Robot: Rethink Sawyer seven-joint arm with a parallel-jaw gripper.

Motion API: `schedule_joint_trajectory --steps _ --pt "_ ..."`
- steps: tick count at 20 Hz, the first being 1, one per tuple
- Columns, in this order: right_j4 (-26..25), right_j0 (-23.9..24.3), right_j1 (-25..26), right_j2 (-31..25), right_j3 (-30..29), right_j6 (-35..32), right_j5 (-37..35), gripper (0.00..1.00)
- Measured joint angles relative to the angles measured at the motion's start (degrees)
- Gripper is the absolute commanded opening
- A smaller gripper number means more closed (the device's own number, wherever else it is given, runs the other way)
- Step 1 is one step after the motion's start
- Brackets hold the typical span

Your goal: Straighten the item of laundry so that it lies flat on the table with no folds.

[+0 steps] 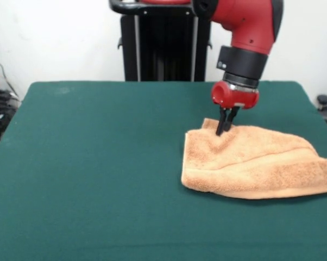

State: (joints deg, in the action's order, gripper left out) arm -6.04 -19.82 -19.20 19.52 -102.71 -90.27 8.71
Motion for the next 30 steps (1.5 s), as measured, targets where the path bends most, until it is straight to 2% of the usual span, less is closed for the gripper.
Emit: schedule_joint_trajectory --steps 4,5,22,30 --pt "1.15 0.01 0.01 0.01 -0.32 0.0 0.34 0.0" --pt "1.53 0.07 0.02 0.18 -0.29 0.0 0.39 1.0" --pt "2.93 1.42 -0.44 0.6 -0.31 0.0 0.13 1.0" --pt "2.95 2.73 -2.52 -0.99 -0.66 0.0 -3.73 1.0"
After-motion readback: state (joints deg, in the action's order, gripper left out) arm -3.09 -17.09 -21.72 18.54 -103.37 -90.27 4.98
